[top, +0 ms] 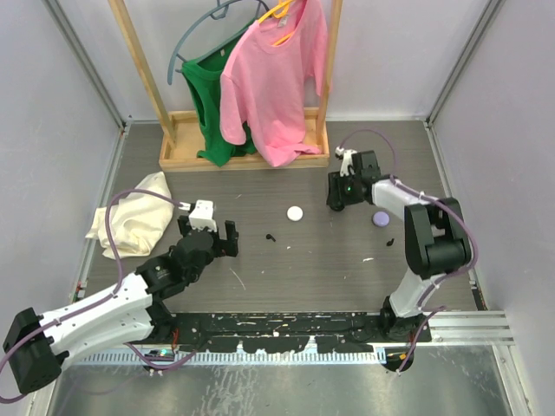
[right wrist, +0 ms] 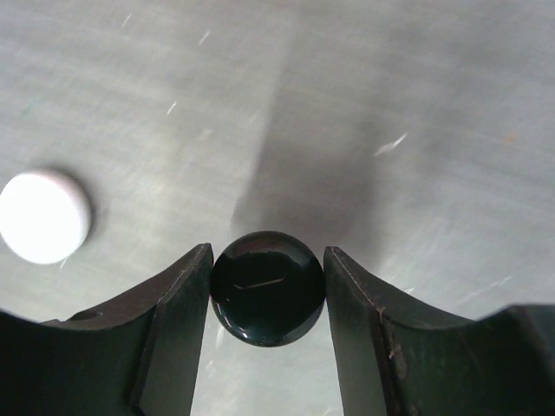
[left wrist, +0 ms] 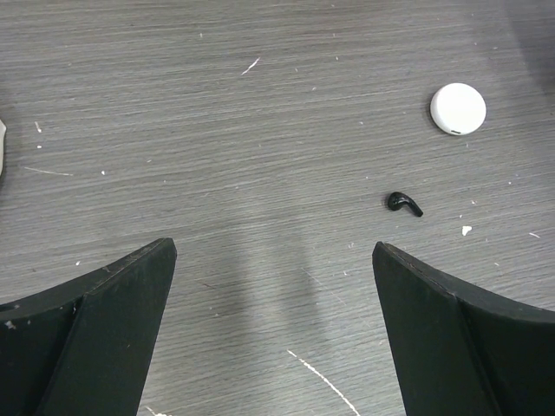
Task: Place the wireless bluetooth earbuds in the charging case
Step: Pick up the charging case at the center of the board.
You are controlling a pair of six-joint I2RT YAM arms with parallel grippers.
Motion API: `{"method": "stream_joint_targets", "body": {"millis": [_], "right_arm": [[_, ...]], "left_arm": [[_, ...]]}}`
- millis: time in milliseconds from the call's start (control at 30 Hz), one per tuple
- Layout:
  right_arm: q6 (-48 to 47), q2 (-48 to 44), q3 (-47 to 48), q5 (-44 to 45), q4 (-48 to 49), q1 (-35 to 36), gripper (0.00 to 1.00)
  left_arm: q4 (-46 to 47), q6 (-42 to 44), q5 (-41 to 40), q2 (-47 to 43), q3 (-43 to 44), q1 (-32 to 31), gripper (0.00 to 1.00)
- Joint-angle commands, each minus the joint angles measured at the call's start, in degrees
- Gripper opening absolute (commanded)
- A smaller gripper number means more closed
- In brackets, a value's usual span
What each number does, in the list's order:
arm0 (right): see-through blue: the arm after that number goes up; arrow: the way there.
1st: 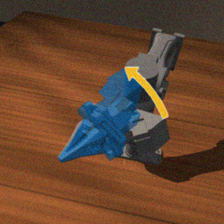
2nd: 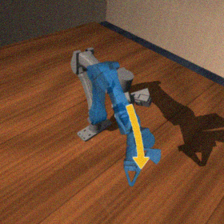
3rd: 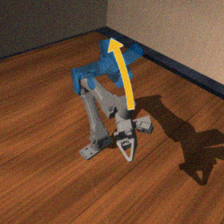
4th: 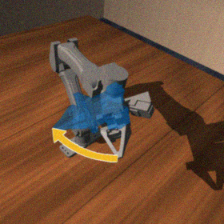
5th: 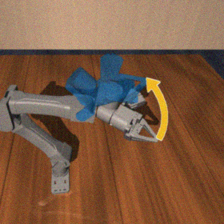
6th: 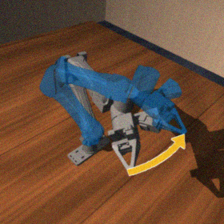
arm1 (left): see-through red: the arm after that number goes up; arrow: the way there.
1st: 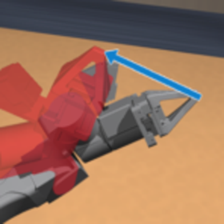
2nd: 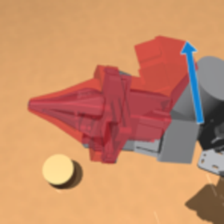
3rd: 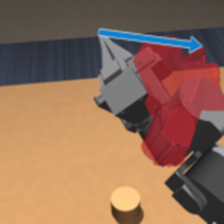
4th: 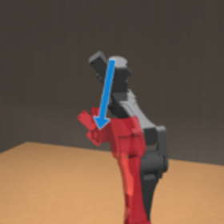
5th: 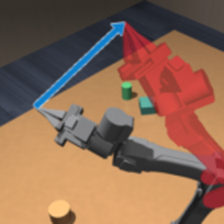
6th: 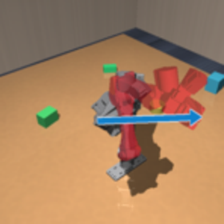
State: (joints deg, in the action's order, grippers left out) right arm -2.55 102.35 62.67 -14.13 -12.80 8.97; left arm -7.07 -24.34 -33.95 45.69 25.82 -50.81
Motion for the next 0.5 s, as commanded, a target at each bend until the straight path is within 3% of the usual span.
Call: {"method": "stream_joint_targets", "body": {"millis": [0,267,467], "right_arm": [[8.74,-11.42,-8.78,5.71,4.14,5.51,0.39],[20.89,-32.48,-27.41,15.87,7.10,17.51,0.39],[28.48,-39.64,-36.03,22.24,9.40,26.82,0.40]], "left_arm": [[2.86,0.35,-0.46,-1.91,-0.34,0.38,0.98],[2.85,-0.01,-0.45,-4.67,-1.37,0.35,0.98],[2.65,-0.36,-0.57,-5.78,-1.75,0.40,0.98]]}}
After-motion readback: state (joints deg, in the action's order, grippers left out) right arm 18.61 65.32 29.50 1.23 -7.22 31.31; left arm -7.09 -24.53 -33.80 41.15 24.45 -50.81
